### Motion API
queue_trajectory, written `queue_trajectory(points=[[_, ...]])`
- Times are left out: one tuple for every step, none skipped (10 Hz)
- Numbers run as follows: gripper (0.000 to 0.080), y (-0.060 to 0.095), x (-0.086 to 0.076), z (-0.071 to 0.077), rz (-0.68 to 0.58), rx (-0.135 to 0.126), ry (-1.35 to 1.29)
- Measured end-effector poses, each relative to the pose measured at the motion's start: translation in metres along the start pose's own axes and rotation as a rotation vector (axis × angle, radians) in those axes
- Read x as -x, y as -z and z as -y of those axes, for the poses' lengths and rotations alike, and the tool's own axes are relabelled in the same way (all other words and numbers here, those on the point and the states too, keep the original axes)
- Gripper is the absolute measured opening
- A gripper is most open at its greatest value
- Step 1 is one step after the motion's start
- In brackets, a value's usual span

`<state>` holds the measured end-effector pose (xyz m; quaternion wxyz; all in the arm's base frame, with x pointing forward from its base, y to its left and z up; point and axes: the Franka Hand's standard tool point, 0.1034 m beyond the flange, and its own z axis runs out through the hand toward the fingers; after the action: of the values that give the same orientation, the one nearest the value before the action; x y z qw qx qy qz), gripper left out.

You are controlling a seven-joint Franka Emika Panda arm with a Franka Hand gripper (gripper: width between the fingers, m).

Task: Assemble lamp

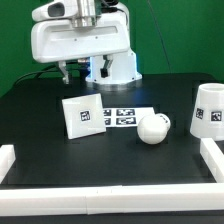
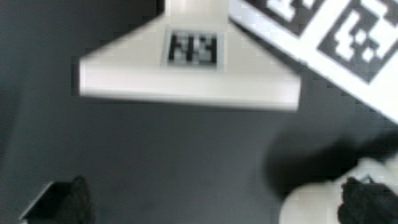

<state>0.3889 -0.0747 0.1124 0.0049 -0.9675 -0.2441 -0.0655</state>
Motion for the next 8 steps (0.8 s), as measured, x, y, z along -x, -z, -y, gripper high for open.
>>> queue_trajectory(points=[[0.0698,-0.004,0.020,-0.003,0.015,-0.010,-0.002],[0.0698,-0.003,0.027,-0.008,0.018,-0.015,-0.017],[0.0698,0.002,0.022,-0.018,0.007,-0.012,-0.026],[0.0698,0.002,0.020,-0.015,-0.001,-0.011,-0.033],[0.0698,0.001,0.015,-0.009,-0.002,-0.011,-0.018],[0.0698,0.002,0.011,-0.008,-0.007,-0.009,-0.012],[0.0698,0.003,0.008,-0.006,-0.012,-0.009,-0.010],[0.0698,0.003,0.008,-0.005,-0.013,-0.007,-0.006]])
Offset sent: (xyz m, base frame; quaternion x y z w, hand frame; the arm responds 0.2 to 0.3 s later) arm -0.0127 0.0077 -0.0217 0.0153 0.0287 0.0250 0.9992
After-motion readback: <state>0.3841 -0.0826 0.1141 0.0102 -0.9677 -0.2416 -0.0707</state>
